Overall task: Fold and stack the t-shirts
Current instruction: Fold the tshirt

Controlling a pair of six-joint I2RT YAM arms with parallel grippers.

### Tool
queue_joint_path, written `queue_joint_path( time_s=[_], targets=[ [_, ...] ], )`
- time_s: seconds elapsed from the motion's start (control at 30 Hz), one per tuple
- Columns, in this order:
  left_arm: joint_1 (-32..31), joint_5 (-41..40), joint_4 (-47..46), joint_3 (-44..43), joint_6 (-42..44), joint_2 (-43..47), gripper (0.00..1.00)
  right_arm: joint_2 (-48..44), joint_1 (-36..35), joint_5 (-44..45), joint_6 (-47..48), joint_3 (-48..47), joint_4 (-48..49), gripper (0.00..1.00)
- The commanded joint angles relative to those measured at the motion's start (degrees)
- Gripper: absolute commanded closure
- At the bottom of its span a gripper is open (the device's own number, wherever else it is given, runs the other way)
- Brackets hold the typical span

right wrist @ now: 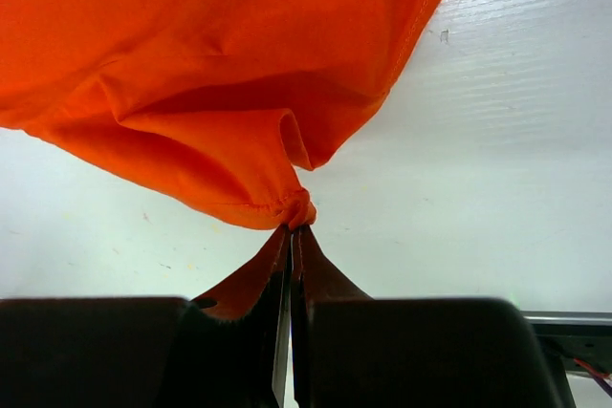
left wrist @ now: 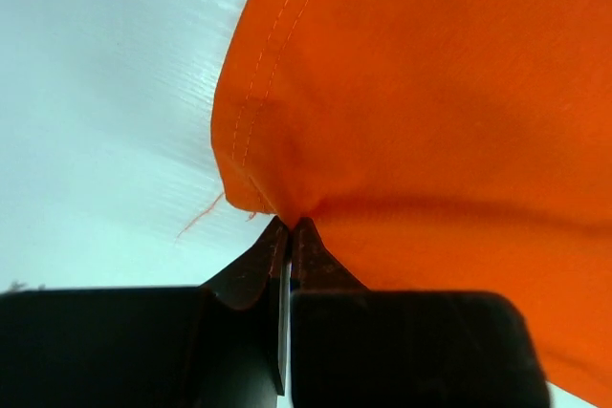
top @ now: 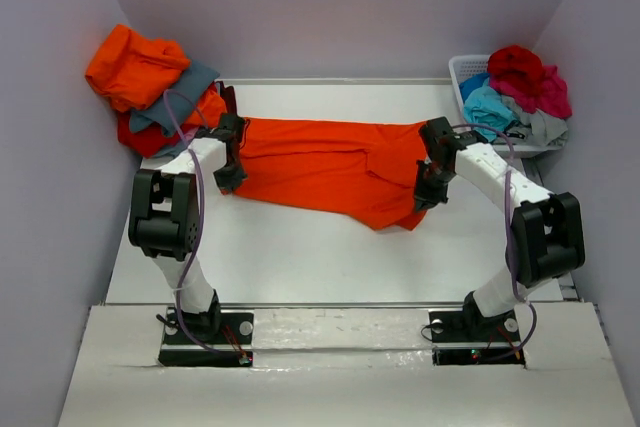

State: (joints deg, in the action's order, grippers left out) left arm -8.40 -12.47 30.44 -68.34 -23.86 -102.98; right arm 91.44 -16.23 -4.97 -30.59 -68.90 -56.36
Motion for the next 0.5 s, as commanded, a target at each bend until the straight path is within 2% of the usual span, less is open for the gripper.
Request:
queue_joint_path(
  time_s=[0.0,0.47],
  targets=[
    [-0.74,-5.45,2.79,-4.60,0.65,3.57,0.94,-1.70,-0.56,2.33,0.71,-4.30,-2.70,0.93],
    [-1.79,-8.45,5.51,-13.57,1.44,-0.02,0.94,0.14,-0.56,4.71,0.88,-11.95,-4.81,0.93]
  ],
)
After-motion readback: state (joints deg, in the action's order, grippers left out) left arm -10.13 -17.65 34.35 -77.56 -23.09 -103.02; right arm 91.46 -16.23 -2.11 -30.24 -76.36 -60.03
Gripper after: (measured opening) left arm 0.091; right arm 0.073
